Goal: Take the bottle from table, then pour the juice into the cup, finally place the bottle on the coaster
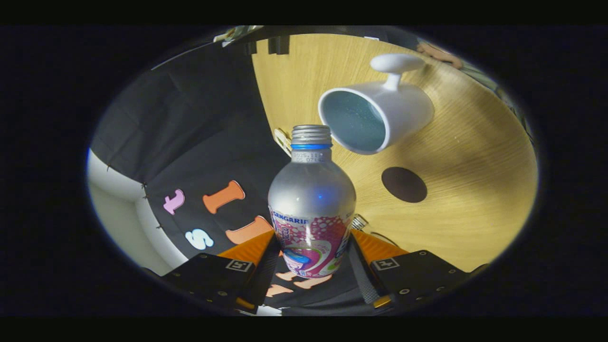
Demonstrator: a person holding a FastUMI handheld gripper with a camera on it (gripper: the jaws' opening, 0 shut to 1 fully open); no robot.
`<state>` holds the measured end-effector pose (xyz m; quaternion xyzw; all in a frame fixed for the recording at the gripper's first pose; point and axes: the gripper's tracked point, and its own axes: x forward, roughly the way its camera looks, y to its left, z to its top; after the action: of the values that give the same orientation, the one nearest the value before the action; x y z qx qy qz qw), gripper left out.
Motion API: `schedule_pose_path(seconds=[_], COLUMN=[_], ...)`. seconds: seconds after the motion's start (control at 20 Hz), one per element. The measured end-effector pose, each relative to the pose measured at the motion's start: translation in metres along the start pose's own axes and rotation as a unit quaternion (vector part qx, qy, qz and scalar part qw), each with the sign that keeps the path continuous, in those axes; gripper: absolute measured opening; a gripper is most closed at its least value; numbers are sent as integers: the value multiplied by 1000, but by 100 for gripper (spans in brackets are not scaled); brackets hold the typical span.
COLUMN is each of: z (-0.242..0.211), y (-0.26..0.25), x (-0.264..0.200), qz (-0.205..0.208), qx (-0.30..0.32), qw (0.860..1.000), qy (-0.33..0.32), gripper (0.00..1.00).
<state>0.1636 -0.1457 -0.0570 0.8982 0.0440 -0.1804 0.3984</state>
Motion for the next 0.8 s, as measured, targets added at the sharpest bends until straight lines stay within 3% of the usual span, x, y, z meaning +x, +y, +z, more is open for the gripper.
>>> schedule_pose_path(seconds=[0.25,0.4,0.6,0.8], z=[5,-2,-5,7], y=[-15,-17,-28,-29], x=[6,11,23,34], qz=[-8,-16,-49,-89], qx=[-136,-232,-359,-498], qw=[990,972,931,860], qy=[-19,-27,-37,-73], gripper=[76,76,76,76])
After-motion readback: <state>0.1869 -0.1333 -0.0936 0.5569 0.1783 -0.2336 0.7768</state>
